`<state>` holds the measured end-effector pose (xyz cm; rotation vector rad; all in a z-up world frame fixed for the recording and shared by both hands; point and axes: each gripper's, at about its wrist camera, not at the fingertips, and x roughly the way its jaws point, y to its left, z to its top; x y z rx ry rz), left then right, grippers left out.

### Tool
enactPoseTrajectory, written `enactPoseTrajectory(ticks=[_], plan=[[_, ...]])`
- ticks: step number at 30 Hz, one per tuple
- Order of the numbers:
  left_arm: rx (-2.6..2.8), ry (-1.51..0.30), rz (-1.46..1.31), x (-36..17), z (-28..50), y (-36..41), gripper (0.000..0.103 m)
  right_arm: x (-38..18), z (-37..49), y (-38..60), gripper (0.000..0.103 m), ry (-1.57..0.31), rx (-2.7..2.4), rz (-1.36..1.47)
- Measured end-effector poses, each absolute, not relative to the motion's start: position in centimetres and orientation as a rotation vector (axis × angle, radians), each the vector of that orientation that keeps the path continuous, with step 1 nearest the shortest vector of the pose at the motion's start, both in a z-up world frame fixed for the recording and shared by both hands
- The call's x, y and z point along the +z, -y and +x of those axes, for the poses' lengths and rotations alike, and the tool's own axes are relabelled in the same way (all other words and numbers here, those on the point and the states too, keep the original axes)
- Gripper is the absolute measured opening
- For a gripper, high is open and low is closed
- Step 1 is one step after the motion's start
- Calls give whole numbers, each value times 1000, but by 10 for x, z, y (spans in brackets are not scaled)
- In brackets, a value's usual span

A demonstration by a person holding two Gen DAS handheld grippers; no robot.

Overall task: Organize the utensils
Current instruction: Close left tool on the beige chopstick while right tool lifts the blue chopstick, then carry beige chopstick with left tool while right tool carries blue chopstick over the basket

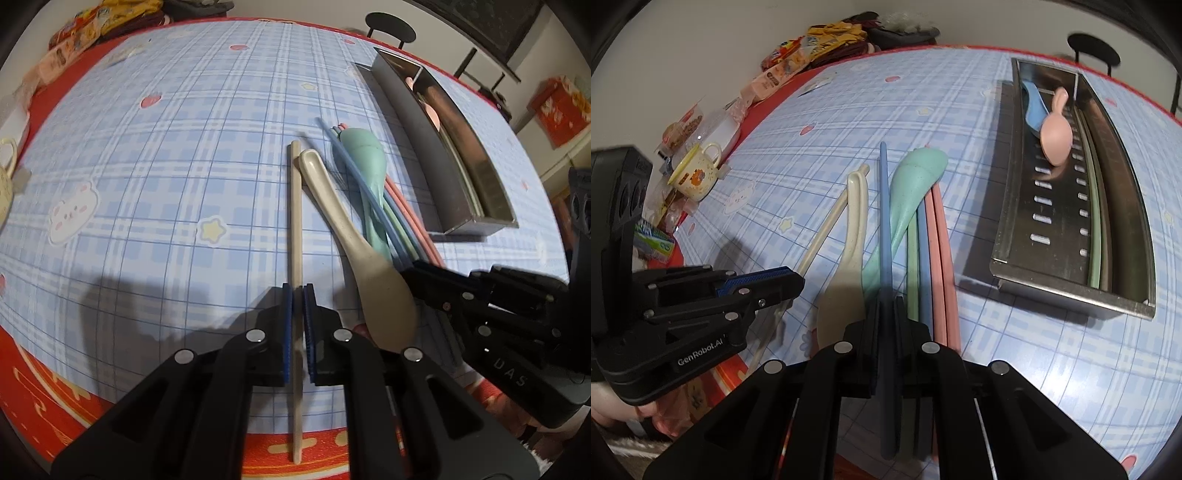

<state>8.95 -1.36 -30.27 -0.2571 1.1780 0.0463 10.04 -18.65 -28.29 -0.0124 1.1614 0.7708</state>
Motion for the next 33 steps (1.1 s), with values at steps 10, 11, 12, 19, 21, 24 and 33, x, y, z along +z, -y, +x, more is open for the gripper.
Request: enactPoseTrajectory(ticks=[10, 11, 12, 19, 21, 24, 33], plan=[[69, -1077, -432, -270, 54, -14, 10, -264, 86, 217, 7, -1125, 786, 146], [62, -1064, -425, -265, 50, -11, 10, -264, 86, 220, 7, -1130, 786, 160], [51, -1055, -417, -261, 46, -7, 10, -264, 84, 223, 7, -1135, 787, 177], [24, -1053, -349, -250, 46, 12, 10, -259, 77, 231, 7, -1121, 795, 199], [31, -1042, -359, -247, 44, 11, 10, -256, 77, 235, 7, -1106, 790, 209], [47, -1022, -376, -239, 45, 5, 10, -253, 81, 243, 7, -1093, 777, 236], [49, -965, -361, -204, 57, 8, 10, -243, 97, 272, 7, -1058, 720, 342]])
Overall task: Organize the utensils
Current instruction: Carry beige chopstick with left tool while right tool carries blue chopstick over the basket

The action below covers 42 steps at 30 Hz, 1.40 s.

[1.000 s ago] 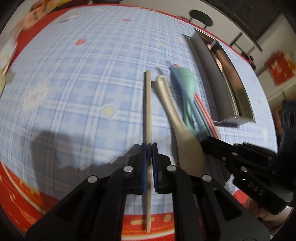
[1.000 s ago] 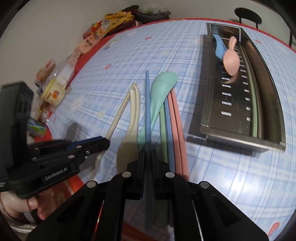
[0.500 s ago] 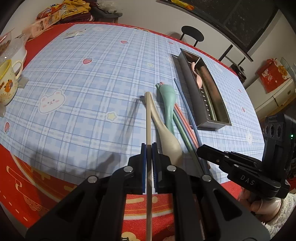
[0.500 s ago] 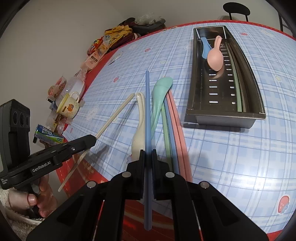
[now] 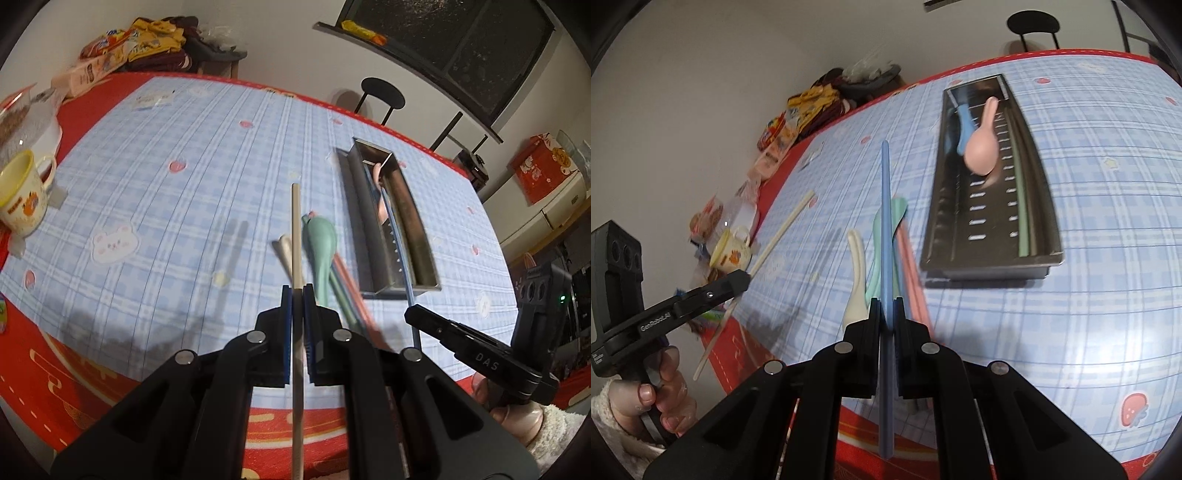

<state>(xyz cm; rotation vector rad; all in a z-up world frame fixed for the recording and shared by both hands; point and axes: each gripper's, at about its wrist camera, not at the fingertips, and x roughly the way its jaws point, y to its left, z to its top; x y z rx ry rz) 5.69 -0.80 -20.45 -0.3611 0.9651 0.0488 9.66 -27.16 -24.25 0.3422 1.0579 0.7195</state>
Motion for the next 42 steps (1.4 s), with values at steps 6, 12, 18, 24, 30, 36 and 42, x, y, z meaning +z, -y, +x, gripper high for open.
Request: enactPoseTrajectory(ticks=[6, 12, 18, 24, 30, 36, 42], plan=[[-9, -964, -316, -191, 83, 25, 10, -239, 114, 289, 7, -1046, 652, 393], [-114, -986, -304, -195, 132, 50, 10, -231, 135, 305, 7, -1028, 574, 419], [-215, -1014, -326, -208, 189, 79, 10, -235, 162, 306, 7, -1061, 496, 417], [-254, -1065, -476, -237, 242, 91, 10, -242, 193, 298, 7, -1100, 433, 385], [-259, -1087, -565, -254, 273, 94, 10, -249, 217, 288, 7, -1124, 394, 338], [-252, -1114, -616, -268, 288, 93, 10, -256, 229, 283, 7, -1156, 375, 320], [-274, -1129, -632, -274, 294, 95, 10, -256, 232, 278, 8, -1162, 365, 284]])
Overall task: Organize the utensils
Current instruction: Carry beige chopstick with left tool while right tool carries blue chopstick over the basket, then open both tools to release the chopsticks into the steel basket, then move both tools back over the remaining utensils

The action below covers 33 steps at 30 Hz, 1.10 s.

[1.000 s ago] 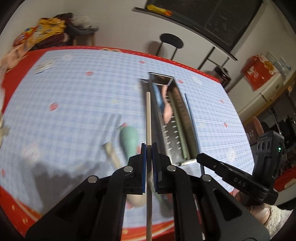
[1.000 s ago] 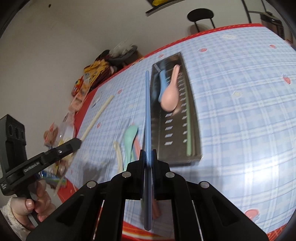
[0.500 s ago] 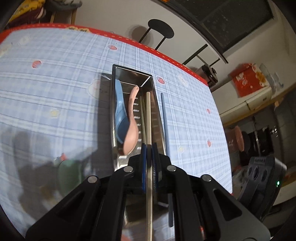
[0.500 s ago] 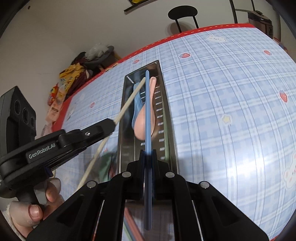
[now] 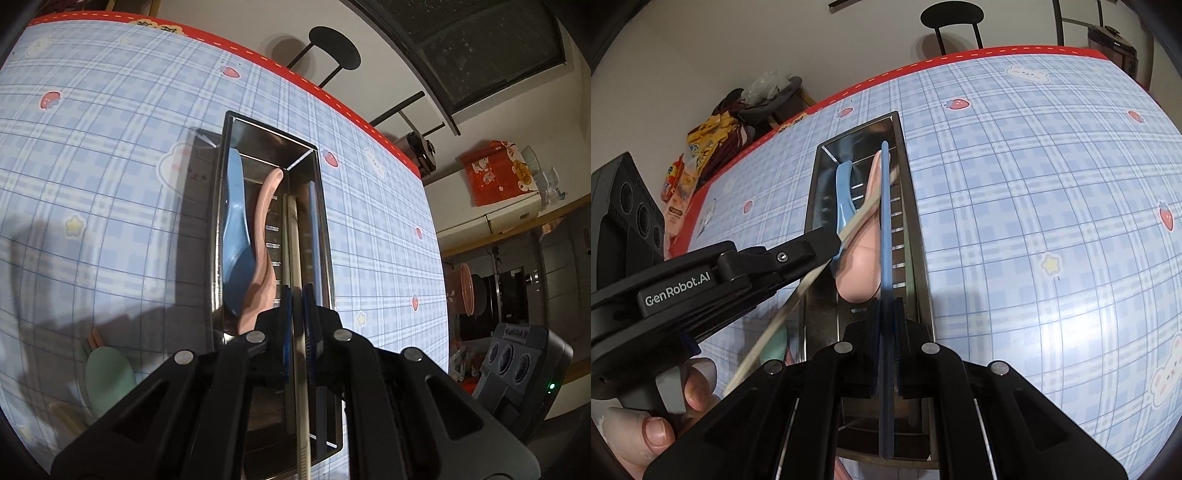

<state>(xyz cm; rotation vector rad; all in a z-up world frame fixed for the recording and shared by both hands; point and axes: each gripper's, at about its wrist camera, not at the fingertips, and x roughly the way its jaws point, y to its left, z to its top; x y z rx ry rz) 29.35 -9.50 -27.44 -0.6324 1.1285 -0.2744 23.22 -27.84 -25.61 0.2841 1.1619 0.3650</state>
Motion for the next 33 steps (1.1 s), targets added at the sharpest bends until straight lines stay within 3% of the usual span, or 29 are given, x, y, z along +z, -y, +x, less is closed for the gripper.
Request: enactPoseTrajectory(ticks=[3, 5, 7, 9, 10, 14, 16, 17, 33], plan=[[-282, -1113, -647, -270, 292, 90, 21, -250, 232, 280, 9, -1144, 367, 276], [-284, -1089, -650, -261, 290, 85, 27, -243, 229, 281, 17, -1125, 364, 258], [-283, -1066, -639, -252, 287, 81, 35, -236, 226, 283, 42, -1104, 364, 256], [-279, -1037, -624, -241, 283, 76, 52, -228, 220, 286, 58, -1078, 367, 255], [-275, -1019, -613, -234, 279, 73, 55, -225, 218, 288, 67, -1069, 366, 251], [-248, -982, -563, -217, 263, 63, 87, -213, 203, 293, 90, -1037, 375, 235], [-224, -972, -545, -209, 254, 56, 93, -209, 195, 295, 97, -1031, 377, 222], [-205, -976, -531, -206, 249, 53, 97, -208, 190, 296, 97, -1024, 372, 208], [64, -1057, -383, -235, 142, 13, 97, -234, 127, 294, 97, -1016, 386, 150]])
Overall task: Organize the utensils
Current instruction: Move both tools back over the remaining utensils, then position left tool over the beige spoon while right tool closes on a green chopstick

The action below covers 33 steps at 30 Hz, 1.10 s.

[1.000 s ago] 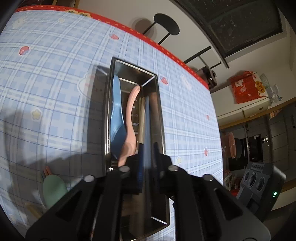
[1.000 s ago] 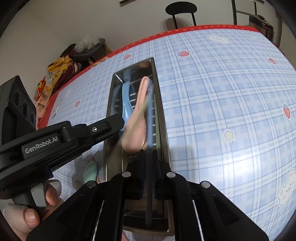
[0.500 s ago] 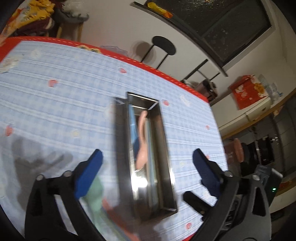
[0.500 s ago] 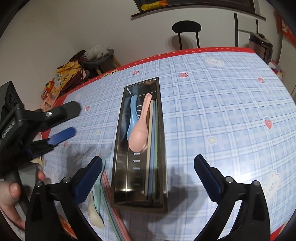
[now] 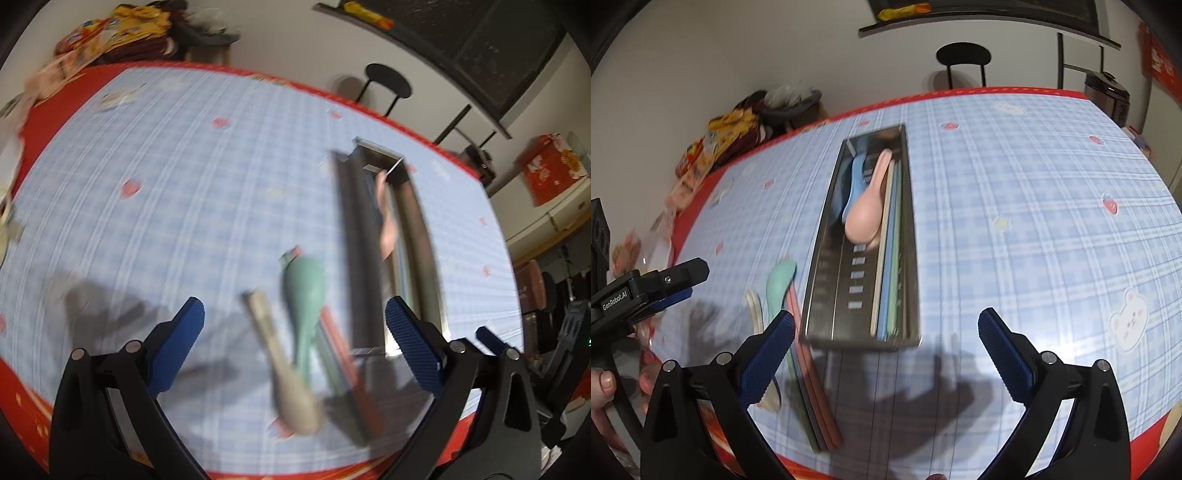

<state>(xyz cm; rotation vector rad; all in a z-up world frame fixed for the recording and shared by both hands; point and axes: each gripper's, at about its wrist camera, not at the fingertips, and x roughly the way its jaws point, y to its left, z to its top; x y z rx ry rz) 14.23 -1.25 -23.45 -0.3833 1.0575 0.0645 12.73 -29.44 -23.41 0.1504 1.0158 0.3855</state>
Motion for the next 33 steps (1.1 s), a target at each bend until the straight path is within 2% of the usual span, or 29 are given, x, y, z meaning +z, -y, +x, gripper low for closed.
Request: enactPoseTrajectory(ticks=[8, 14, 15, 16, 20, 22, 25, 30, 33], plan=[[150, -1124, -389, -262, 98, 4, 97, -255, 106, 268, 97, -1097, 532, 131], [168, -1143, -407, -268, 87, 2, 97, -260, 87, 245, 97, -1098, 595, 2], [168, -1142, -412, -267, 87, 3, 96, -260, 83, 239, 92, -1091, 617, -31], [169, -1140, -420, -267, 87, 1, 96, -260, 80, 235, 80, -1087, 638, -58], [177, -1132, -446, -264, 85, -2, 96, -266, 74, 224, 54, -1099, 714, -101], [176, -1131, -462, -264, 85, -4, 95, -266, 71, 219, 37, -1094, 738, -126], [158, -1137, -480, -265, 87, -4, 84, -267, 71, 211, 20, -1085, 774, -149], [128, -1163, -505, -272, 90, -3, 59, -269, 80, 205, 11, -1099, 795, -136], [93, -1172, -516, -275, 92, -1, 51, -272, 86, 203, 11, -1104, 777, -133]])
